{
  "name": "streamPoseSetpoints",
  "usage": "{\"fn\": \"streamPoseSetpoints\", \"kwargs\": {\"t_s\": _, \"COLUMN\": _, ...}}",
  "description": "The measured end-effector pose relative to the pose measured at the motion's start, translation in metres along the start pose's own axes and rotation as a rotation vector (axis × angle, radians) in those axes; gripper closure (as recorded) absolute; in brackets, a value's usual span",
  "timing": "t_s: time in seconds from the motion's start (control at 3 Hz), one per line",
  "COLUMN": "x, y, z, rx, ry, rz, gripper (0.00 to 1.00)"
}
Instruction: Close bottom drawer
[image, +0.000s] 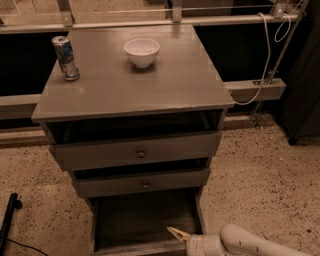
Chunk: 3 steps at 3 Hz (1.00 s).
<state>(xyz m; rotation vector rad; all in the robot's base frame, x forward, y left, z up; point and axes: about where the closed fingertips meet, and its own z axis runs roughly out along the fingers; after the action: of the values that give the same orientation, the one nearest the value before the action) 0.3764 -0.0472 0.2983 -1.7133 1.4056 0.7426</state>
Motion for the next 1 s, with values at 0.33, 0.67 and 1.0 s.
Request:
{"fn": "streamPoseSetpoints", "kwargs": {"t_s": 0.33, "x": 0.000, "y": 0.000, "z": 0.000, "rx": 0.000, "ry": 0.000, "rz": 0.000, "gripper": 0.00}}
{"fn": "streamPoseSetpoints", "kwargs": {"t_s": 0.67, "x": 0.017, "y": 0.001, "z": 0.008, "rx": -0.009, "ry": 0.008, "rz": 0.017, "gripper": 0.00}}
{"fn": "streamPoseSetpoints", "kwargs": {"t_s": 1.0, "x": 0.054, "y": 0.006, "z": 0.013, "rx": 0.029, "ry": 0.029, "rz": 0.041, "gripper": 0.19}}
